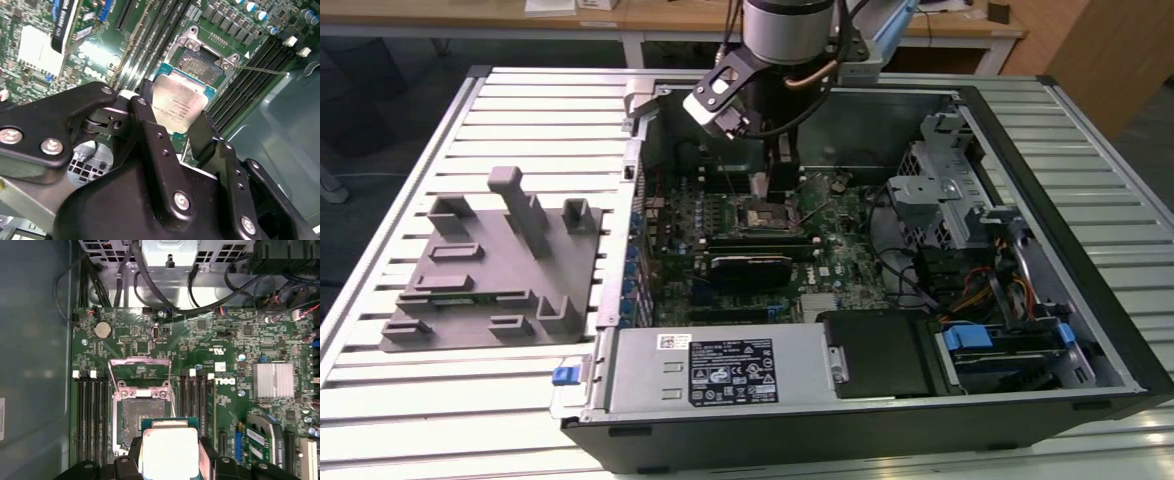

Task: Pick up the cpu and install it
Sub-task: 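Place the cpu into insertion slot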

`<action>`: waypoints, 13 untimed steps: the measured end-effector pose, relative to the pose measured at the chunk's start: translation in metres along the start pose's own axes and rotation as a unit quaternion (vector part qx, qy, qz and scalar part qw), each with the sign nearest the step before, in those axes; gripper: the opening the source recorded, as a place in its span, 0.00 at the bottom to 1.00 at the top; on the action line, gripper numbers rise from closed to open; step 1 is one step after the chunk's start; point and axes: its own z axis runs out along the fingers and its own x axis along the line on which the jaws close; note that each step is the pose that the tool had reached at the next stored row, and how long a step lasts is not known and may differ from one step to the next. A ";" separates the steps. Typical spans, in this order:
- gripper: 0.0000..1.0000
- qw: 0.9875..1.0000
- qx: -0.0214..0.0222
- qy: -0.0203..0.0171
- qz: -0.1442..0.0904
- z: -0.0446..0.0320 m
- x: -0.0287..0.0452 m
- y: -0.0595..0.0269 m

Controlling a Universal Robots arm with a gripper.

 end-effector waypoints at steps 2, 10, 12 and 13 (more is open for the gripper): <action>0.53 1.000 0.000 0.000 0.000 0.0027 0.0020 -0.0001; 0.53 1.000 0.000 0.000 0.000 0.0169 0.0040 -0.0008; 0.53 1.000 0.000 0.000 0.000 0.0199 0.0041 -0.0009; 0.53 1.000 0.000 0.000 0.000 0.0209 0.0041 -0.0010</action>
